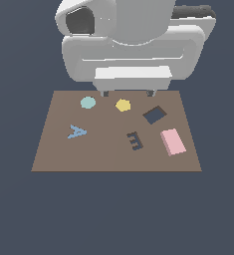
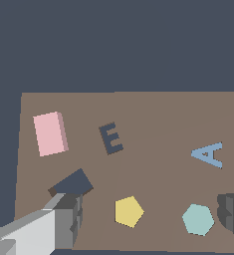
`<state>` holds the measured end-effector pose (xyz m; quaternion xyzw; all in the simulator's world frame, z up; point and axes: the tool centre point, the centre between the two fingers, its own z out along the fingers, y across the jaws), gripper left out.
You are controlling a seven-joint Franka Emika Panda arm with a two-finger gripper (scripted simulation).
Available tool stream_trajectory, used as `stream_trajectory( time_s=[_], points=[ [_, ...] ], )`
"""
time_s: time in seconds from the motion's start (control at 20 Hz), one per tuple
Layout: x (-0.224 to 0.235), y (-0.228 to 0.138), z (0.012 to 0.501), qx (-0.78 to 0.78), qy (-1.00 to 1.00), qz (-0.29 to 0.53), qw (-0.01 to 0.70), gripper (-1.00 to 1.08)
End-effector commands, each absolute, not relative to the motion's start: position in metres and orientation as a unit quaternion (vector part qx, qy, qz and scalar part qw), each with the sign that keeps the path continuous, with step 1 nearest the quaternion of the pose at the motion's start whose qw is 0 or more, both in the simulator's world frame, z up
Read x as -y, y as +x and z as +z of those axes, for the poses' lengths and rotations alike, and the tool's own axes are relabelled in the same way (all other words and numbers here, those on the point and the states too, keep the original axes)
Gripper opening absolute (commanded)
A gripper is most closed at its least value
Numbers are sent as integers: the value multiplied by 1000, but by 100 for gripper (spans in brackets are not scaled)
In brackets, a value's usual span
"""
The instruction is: Insert a designated object into the corresponding slot on a board.
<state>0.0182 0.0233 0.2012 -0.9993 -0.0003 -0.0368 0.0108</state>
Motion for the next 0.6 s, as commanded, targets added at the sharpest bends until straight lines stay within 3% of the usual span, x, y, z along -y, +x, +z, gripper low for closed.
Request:
stream_trajectory(
  time_s=[0.0,0.55],
  points=[
    [-23,18,201,0,-999,-37,11,100],
    [-50,29,173,21,-999,-30,9,100]
  ],
)
